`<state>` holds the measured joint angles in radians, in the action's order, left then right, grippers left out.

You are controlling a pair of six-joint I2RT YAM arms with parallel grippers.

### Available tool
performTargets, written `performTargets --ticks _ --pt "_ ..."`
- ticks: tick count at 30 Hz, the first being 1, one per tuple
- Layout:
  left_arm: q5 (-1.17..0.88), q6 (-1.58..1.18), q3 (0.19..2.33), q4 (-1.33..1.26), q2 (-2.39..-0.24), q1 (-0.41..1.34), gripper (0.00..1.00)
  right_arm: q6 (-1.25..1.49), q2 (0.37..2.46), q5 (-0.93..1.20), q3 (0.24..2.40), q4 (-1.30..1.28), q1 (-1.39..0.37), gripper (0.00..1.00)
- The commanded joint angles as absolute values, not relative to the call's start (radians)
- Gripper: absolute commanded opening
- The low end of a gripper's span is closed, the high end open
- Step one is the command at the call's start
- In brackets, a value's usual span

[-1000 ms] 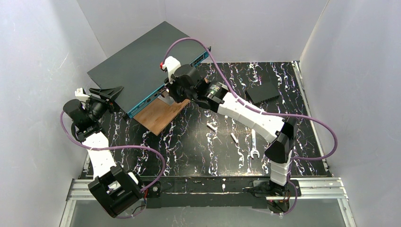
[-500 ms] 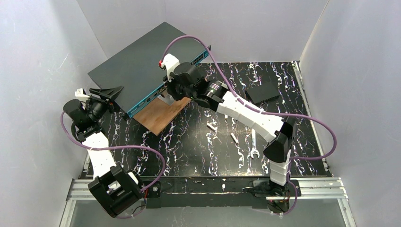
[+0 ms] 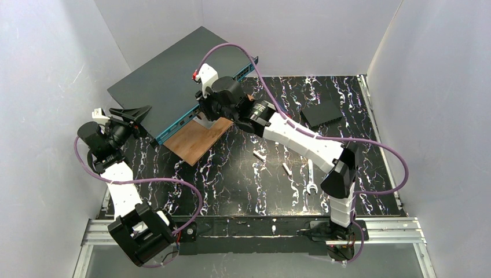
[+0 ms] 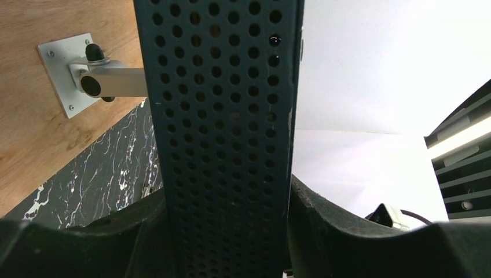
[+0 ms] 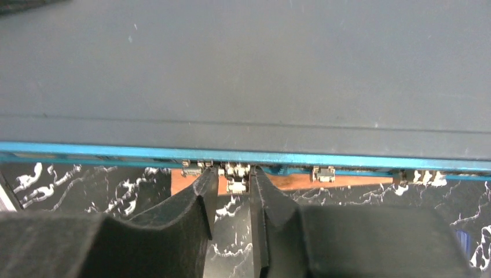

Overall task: Insert the plug into the switch port
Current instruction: Insert the connector into the switch port.

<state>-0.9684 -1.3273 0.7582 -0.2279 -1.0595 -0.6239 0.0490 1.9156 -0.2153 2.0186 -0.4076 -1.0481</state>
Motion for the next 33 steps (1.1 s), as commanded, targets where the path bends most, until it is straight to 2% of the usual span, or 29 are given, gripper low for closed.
performTargets --ticks 1,6,14,17,24,33 --pt "-1.04 -1.233 0.732 -0.202 -1.046 -0.61 0.0 0.057 1.817 -0.228 1.972 -0.144 -1.054 0.37" --pt "-1.039 -1.233 0.73 -0.202 -1.044 -0.61 0.0 0.064 1.749 -0.247 1.877 -0.11 -1.054 0.46" --pt "-1.039 -1.232 0.73 -0.202 -1.043 -0.609 0.0 0.072 1.672 -0.279 1.719 -0.084 -1.054 0.46" --pt "-1.039 -1.233 0.73 -0.202 -1.045 -0.609 0.0 0.078 1.662 -0.279 1.679 -0.078 -1.054 0.41" --pt "-1.04 -1.232 0.732 -0.202 -1.047 -0.609 0.0 0.09 1.683 -0.263 1.646 -0.055 -1.054 0.19" --pt "-1.042 -1.233 0.732 -0.202 -1.049 -0.609 0.0 0.089 1.718 -0.267 1.656 -0.023 -1.054 0.06"
